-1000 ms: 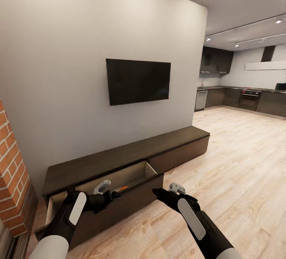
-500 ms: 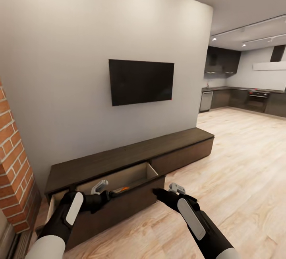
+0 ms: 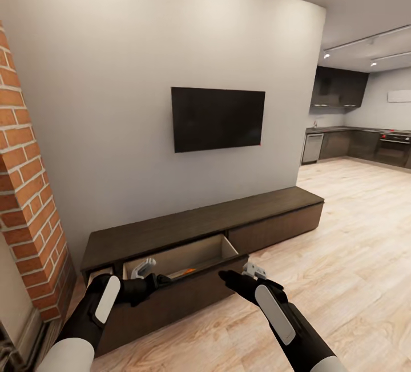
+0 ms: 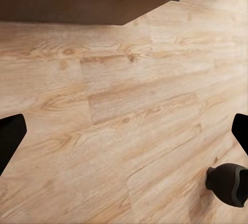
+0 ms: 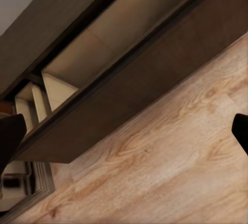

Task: Place each of the two pumpkins and all three candles from the living room inside a cabinet in the living room (use any cabinet), then make sure every cabinet is closed, and position the cauldron so it is next to a table in the living room.

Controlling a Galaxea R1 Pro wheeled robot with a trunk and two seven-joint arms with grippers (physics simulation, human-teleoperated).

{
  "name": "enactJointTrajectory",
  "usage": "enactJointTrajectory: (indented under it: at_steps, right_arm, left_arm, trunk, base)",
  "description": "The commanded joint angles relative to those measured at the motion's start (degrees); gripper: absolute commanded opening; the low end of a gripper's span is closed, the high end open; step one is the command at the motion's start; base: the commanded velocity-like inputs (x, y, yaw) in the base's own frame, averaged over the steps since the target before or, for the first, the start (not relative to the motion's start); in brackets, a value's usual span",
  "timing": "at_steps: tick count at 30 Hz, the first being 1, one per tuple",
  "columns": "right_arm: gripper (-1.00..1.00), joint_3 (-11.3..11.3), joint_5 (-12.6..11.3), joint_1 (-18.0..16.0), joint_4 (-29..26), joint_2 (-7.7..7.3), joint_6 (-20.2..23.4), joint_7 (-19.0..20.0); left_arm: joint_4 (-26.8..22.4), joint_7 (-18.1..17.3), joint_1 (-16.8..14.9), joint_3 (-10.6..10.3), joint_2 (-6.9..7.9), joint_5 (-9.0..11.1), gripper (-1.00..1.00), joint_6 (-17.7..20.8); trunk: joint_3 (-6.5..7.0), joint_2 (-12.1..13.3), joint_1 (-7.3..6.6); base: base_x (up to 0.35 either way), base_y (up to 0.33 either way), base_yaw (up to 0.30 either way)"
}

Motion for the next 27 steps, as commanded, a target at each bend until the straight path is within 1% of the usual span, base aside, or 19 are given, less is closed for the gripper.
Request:
enactJointTrajectory:
  at_steps: [1, 10, 13, 18, 27]
  right_arm:
    - [1.0, 0.09, -0.6, -0.04, -0.1, -0.02, 0.04, -0.56]
    - [1.0, 0.09, -0.56, -0.04, -0.06, -0.04, 0.04, -0.58]
    - [1.0, 0.09, -0.52, -0.04, -0.05, -0.09, 0.11, -0.55]
    - [1.0, 0.04, -0.58, -0.04, -0.12, -0.09, 0.12, -0.5]
    - [1.0, 0.01, -0.55, -0.04, -0.14, -0.1, 1.03, -0.58]
  left_arm:
    - [-0.07, -0.55, -0.05, 0.3, -0.08, -0.54, 1.0, 0.31]
    - [-0.82, -0.54, -0.05, 0.45, -0.01, -0.45, 1.0, 0.32]
    - [-0.83, -0.53, -0.05, 1.22, -0.05, -0.45, 1.0, 0.32]
    - [-0.83, -0.52, -0.05, 1.77, 0.0, -0.45, 1.0, 0.32]
    - [-0.83, -0.54, -0.05, 1.88, 0.01, -0.45, 1.0, 0.3]
  trunk:
    - [-0.07, -0.04, 0.0]
    - [-1.68, -3.65, 1.98]
    - [-2.22, -4.85, 2.63]
    - [-3.12, -6.86, 3.73]
    - [-4.73, -10.47, 5.71]
  base:
    - [0.0, 0.0, 0.009]
    - [0.0, 0.0, 0.002]
    - [0.0, 0.0, 0.0]
    - [0.0, 0.0, 0.0]
    - [0.0, 0.0, 0.0]
